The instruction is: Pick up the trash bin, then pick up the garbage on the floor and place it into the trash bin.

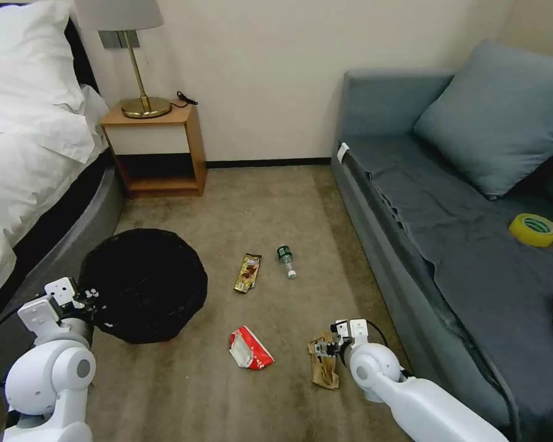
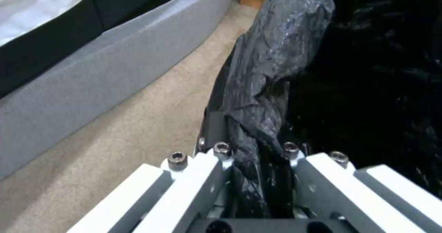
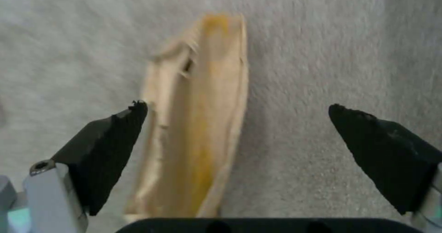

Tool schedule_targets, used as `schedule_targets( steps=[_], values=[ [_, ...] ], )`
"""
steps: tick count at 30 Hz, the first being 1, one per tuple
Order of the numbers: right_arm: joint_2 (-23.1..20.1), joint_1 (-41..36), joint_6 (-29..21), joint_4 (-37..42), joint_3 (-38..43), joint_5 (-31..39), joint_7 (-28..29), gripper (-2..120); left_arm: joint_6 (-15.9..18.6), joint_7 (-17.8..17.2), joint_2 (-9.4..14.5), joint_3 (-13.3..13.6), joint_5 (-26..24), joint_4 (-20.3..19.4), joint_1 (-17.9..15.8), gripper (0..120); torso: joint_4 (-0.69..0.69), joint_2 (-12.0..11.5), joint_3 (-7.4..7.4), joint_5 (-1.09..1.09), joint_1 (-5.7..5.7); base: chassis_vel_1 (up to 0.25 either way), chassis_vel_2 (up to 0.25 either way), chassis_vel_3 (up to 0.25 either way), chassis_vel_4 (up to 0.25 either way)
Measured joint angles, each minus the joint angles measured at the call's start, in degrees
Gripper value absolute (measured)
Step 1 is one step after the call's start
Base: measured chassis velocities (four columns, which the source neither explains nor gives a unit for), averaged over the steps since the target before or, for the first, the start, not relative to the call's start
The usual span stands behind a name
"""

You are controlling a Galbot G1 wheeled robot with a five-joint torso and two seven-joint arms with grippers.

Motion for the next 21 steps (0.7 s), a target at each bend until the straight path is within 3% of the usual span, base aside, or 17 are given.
schedule_targets(
  steps=[17,21],
  values=[
    [4.26,1.82,2.01,-7.66,-3.81,-1.81,-2.25,100,-0.43,-0.03,0.32,-0.09,0.59,0.92,-0.19,3,0.00,0.00,0.00,0.00,0.00,0.000,0.000,0.000,0.000],
    [4.61,1.84,2.21,-7.80,-3.97,-2.17,-2.45,90,-0.52,-0.05,0.30,-0.09,0.73,0.98,-0.22,3,0.00,0.00,0.00,0.00,0.00,0.000,0.000,0.000,0.000]
  ],
)
